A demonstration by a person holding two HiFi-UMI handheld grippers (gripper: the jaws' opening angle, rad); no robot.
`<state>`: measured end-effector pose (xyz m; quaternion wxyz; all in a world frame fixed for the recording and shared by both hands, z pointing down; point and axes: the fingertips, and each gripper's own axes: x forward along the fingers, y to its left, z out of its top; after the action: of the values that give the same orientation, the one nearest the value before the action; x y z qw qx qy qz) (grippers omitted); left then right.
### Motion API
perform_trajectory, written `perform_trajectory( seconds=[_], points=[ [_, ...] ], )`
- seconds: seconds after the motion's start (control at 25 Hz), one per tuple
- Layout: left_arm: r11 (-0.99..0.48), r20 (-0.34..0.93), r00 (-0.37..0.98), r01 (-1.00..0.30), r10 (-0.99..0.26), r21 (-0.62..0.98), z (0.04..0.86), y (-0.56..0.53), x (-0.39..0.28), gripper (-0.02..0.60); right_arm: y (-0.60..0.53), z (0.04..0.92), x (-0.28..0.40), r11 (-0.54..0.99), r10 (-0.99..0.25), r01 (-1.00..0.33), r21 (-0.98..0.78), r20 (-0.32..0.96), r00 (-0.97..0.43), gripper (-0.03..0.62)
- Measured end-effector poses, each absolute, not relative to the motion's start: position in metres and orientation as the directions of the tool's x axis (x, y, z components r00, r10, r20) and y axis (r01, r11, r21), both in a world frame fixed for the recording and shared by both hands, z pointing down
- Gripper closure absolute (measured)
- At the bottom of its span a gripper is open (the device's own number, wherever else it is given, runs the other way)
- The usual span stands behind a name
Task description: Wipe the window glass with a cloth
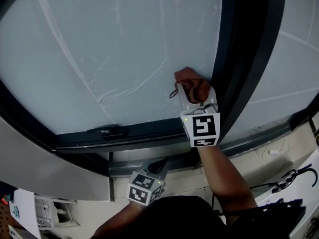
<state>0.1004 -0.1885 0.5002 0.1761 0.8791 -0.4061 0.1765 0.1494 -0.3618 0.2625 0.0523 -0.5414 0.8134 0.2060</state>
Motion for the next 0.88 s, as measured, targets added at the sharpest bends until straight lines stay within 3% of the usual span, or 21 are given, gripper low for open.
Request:
perform_trajectory(
  seconds=[0.88],
  points=[
    [-0.619,0.464,0.613,-0.768,-0.639,0.162,0.502,-0.197,0.103,0.565,-0.365,0.361,0.147,0.355,-0.891,-0.901,0.248,-0.2,-0.407,0.464]
  ],
)
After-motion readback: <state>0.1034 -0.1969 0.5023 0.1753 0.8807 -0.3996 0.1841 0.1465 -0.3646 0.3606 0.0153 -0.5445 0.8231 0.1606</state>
